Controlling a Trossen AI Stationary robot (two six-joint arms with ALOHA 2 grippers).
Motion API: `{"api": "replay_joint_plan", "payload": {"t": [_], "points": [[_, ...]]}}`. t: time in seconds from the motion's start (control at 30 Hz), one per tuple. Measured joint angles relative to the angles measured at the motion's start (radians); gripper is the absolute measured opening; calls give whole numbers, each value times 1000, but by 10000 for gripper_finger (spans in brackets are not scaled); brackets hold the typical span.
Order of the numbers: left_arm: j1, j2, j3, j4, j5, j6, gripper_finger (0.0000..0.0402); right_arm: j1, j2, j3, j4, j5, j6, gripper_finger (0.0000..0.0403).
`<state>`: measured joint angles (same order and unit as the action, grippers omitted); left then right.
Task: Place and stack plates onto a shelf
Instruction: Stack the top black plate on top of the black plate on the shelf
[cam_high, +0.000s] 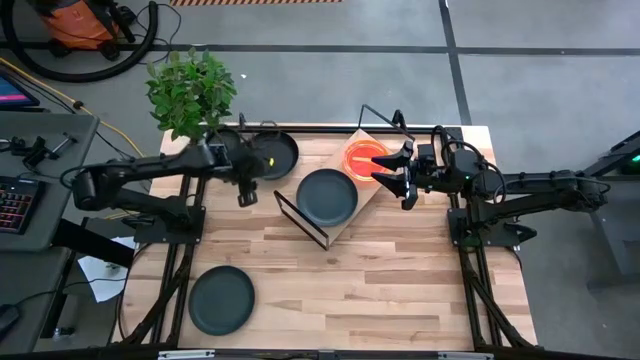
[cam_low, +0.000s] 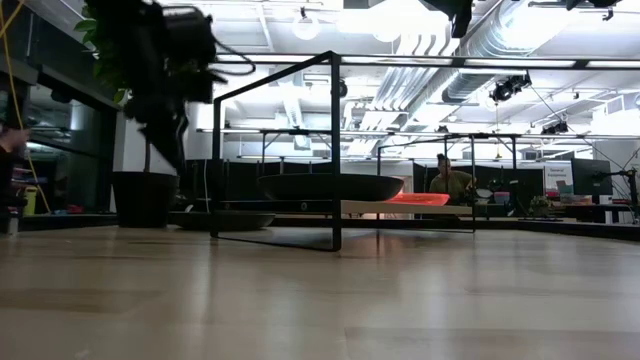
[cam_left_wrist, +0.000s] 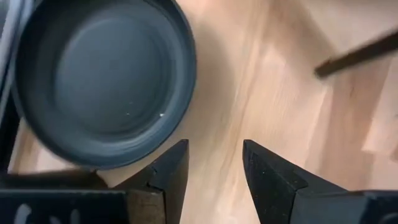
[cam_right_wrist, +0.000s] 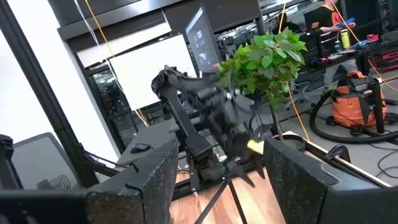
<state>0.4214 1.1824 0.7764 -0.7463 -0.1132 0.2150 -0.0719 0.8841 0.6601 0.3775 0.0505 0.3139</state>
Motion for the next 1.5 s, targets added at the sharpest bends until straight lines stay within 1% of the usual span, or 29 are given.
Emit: {"api": "replay_joint_plan", "payload": {"t": [0.27,0.4,0.53,0.73,0.87,0.97,1.13,1.2,1.27,1.4,1.43,1.5], "points": [[-8,0,-163,262,-28,264,136,0,0,0,-1,21,0,222],[11,19,-207,325,-29,405,135,0,0,0,-1,21,0,222],[44,65,-210,382,-31,434,135,0,0,0,-1,22,4,222],[84,183,-210,420,-31,500,135,0,0,0,-3,51,27,222],[89,253,-210,476,-93,498,135,0,0,0,-3,60,28,222],[87,278,-207,511,-121,496,135,0,0,0,-3,61,54,222],[88,284,-208,536,-126,496,133,0,0,0,-13,60,79,222],[89,285,-208,537,-126,496,124,0,0,0,-17,60,79,222],[89,285,-209,537,-124,488,103,0,0,0,-18,60,79,222],[89,288,-185,494,-120,431,24,0,0,0,-18,60,79,222],[89,287,-167,482,-116,411,14,0,0,0,-18,60,79,222],[84,284,-132,460,-109,371,12,0,0,0,-19,59,79,222]]}}
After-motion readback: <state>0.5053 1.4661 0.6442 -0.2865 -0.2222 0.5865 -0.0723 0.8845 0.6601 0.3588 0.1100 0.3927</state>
